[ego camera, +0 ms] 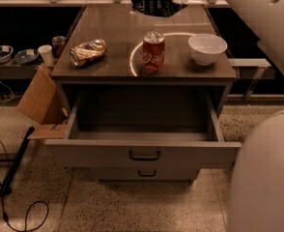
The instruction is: Place blue chip bag into top drawer
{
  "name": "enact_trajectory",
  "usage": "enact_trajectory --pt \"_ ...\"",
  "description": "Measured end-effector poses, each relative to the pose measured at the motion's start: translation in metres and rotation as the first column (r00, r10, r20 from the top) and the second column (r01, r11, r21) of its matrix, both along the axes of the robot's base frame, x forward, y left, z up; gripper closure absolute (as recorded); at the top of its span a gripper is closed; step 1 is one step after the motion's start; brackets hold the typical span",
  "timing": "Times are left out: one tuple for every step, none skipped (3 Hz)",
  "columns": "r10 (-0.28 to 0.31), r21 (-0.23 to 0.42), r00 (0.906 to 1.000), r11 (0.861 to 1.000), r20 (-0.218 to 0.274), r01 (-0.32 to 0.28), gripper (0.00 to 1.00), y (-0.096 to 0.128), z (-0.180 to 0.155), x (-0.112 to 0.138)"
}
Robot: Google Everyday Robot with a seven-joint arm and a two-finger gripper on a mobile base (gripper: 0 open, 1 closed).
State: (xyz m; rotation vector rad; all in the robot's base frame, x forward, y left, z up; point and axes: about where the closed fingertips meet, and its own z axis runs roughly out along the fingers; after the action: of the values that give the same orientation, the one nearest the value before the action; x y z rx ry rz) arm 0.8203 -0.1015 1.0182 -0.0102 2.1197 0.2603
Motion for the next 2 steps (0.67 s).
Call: enact_trajectory --pt "0.018 0.016 0.9994 1.000 0.030 -0.018 1.00 -0.002 0.017 -0.031" --pt "0.053 0.024 0.9963 0.998 0.067 -0.055 1.00 0.008 0.035 -0.065"
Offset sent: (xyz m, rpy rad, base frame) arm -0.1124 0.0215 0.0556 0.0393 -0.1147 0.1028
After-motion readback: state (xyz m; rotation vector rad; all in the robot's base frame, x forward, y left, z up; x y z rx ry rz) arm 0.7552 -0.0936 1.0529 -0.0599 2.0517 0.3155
